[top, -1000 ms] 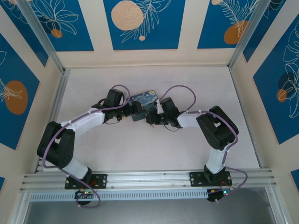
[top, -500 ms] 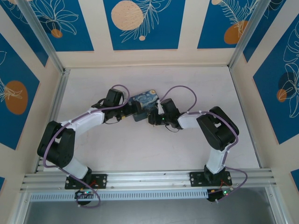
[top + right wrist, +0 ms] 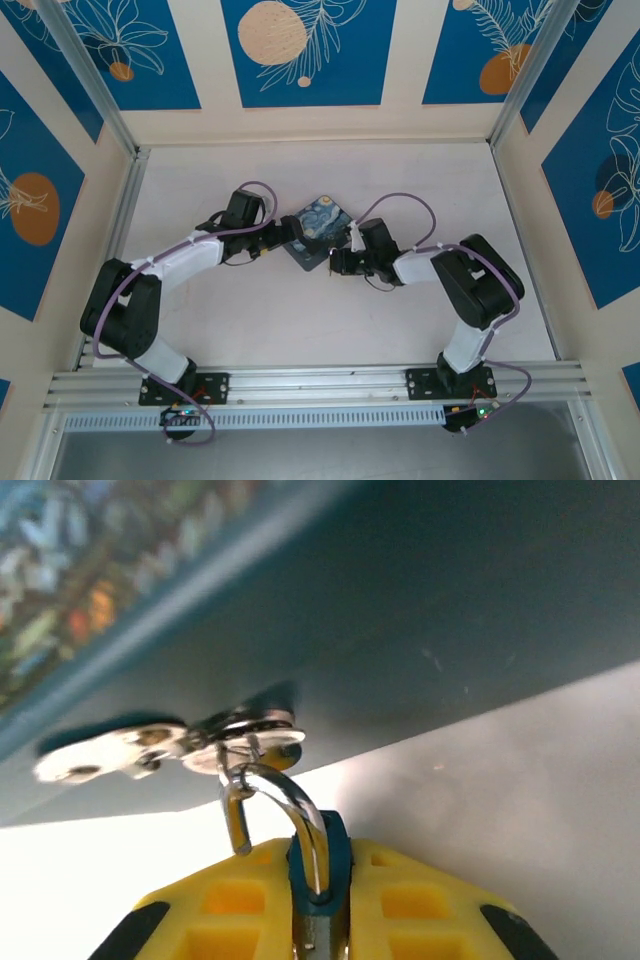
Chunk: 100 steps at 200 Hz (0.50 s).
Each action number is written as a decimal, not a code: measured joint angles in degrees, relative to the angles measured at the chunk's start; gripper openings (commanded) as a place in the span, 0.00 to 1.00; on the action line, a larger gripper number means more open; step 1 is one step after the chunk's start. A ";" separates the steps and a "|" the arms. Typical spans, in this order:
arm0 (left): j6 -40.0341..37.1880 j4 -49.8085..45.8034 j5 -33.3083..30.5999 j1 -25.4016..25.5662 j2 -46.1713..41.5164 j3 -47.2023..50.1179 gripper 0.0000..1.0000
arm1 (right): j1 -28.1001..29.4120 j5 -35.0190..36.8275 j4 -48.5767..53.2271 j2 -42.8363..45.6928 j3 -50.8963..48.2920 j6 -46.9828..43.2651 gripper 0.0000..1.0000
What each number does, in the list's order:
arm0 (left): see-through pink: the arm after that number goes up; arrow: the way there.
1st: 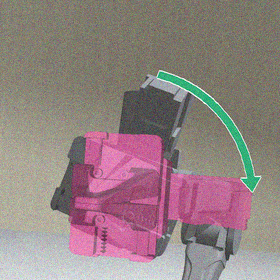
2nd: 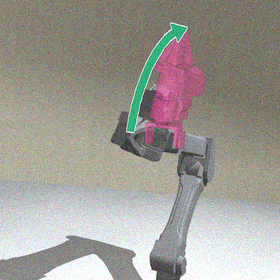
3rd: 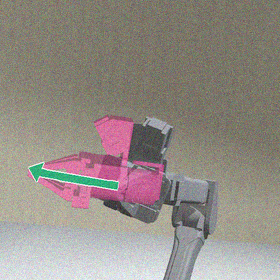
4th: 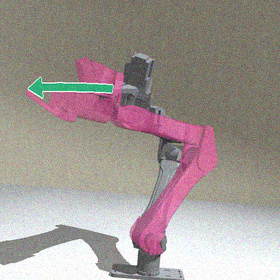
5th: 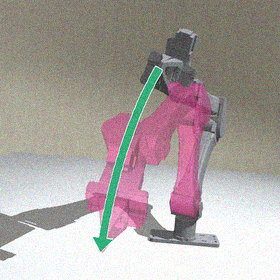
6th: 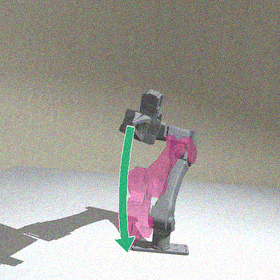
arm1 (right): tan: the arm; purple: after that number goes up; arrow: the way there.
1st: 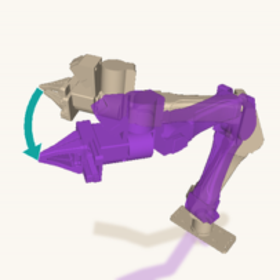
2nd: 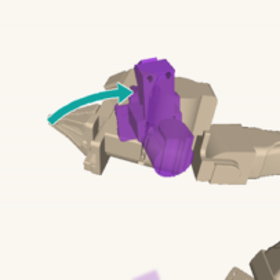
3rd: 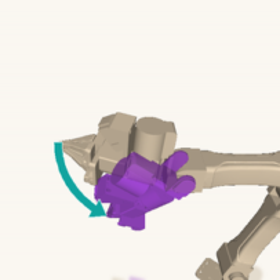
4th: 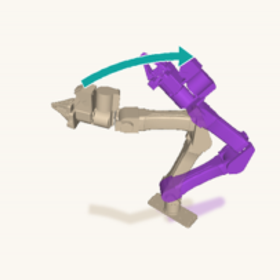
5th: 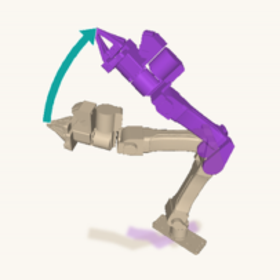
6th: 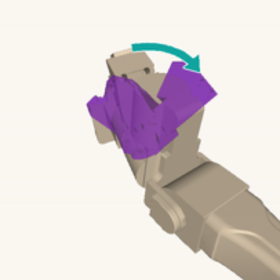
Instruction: Unlock a padlock with a key
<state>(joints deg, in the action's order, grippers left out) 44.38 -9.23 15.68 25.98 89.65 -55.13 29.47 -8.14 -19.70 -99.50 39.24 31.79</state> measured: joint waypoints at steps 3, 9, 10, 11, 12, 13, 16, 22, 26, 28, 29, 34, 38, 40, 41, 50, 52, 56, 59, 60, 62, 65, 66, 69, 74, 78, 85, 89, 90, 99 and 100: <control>0.00 0.00 0.02 0.00 0.00 0.00 0.98 | -0.09 -0.55 -0.37 0.33 -0.33 -0.31 0.40; 0.00 0.00 0.15 0.00 0.00 0.00 0.98 | -0.46 -1.01 -0.76 1.03 -1.07 0.20 0.40; 0.00 0.02 0.17 0.00 0.00 0.00 0.98 | -0.48 -1.11 -0.85 1.11 -1.20 0.11 0.40; 0.00 0.02 0.20 0.00 0.00 0.00 0.98 | -0.55 -1.29 -1.03 1.27 -1.42 0.24 0.40; 0.00 0.02 0.24 0.00 0.00 0.00 0.98 | -0.61 -1.38 -1.09 1.36 -1.55 0.39 0.40; 0.00 0.04 0.26 0.00 0.00 0.00 0.98 | -0.70 -1.38 -1.18 1.46 -1.68 0.55 0.40; 0.00 0.04 0.28 0.00 0.00 0.00 0.98 | -1.03 -1.57 -1.55 1.81 -2.21 0.70 0.40; 0.00 0.11 0.42 0.00 0.00 0.00 0.98 | -1.64 -2.03 -2.23 2.45 -3.21 1.27 0.41; 0.00 0.15 0.42 0.00 0.00 0.00 0.98 | -2.05 -2.54 -2.62 2.89 -3.85 1.46 0.41; 0.00 0.20 0.42 0.00 0.00 0.00 0.98 | -2.38 -2.58 -2.86 3.17 -4.28 1.75 0.41; 0.00 0.22 0.42 0.00 0.00 0.00 0.98 | -2.47 -2.62 -2.99 3.26 -4.42 1.90 0.41; 0.00 0.24 0.44 0.00 -0.02 0.00 0.98 | -3.17 -2.95 -3.65 3.89 -5.40 2.38 0.41; 0.00 0.26 0.46 0.00 -0.04 0.00 0.98 | -3.61 -3.15 -4.02 4.31 -6.10 2.78 0.41; 0.00 0.26 0.48 0.00 -0.09 0.00 0.98 | -3.85 -3.32 -4.26 4.52 -6.40 2.93 0.41; 0.00 0.26 0.48 0.00 -0.09 0.00 0.98 | -4.07 -3.37 -4.46 4.68 -6.69 3.15 0.41; 0.00 0.24 0.61 0.00 -0.22 0.00 0.98 | -5.20 -3.89 -5.46 5.79 -8.33 4.24 0.40; 0.00 0.24 0.61 0.00 -0.26 0.00 0.98 | -5.38 -3.91 -5.53 6.01 -8.59 4.35 0.40; 0.00 0.26 0.66 0.00 -0.42 0.00 0.98 | -5.99 -4.11 -5.97 6.54 -9.33 4.92 0.40; 0.00 0.24 0.68 0.00 -0.57 0.00 0.98 | -6.32 -4.17 -6.08 6.97 -9.81 5.25 0.40; 0.00 0.24 0.70 0.00 -0.61 0.00 0.98 | -6.40 -4.15 -6.12 7.08 -9.92 5.35 0.40; 0.00 0.26 0.70 0.00 -0.68 0.00 0.98 | -6.58 -4.17 -6.25 7.23 -10.14 5.57 0.40; 0.00 0.24 0.72 0.00 -0.85 0.00 0.98 | -6.88 -4.33 -6.29 7.61 -10.58 5.86 0.40; 0.00 0.24 0.74 0.00 -0.90 0.00 0.98 | -7.02 -4.35 -6.34 7.80 -10.75 6.01 0.40; 0.00 0.24 0.79 0.00 -1.09 0.00 0.98 | -7.23 -4.37 -6.43 8.11 -11.10 6.40 0.40; 0.00 0.26 0.81 0.00 -1.40 0.00 0.98 | -7.52 -4.48 -6.45 8.55 -11.54 6.78 0.40; 0.00 0.26 0.83 0.00 -1.57 0.00 0.98 | -7.78 -4.55 -6.45 8.79 -11.78 7.15 0.40; 0.00 0.24 0.83 0.00 -2.01 0.00 0.99 | -8.09 -4.61 -6.40 9.16 -12.02 7.63 0.40; 0.00 0.31 0.83 0.00 -2.21 0.00 0.98 | -8.13 -4.63 -6.29 9.31 -12.02 7.69 0.40; 0.00 0.28 0.83 0.00 -2.27 0.00 0.99 | -8.13 -4.72 -6.29 9.33 -12.02 7.80 0.40; 0.02 0.39 0.83 0.02 -2.62 0.00 0.99 | -8.11 -4.96 -6.38 9.60 -12.02 8.26 0.40; 0.02 0.42 0.83 0.02 -2.67 0.00 0.99 | -8.11 -4.98 -6.38 9.64 -12.02 8.28 0.40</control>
<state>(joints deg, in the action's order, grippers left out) 44.40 -8.82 16.51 26.00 86.98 -55.13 21.37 -13.13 -26.09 -89.86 27.22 40.07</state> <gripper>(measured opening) 0.984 0.399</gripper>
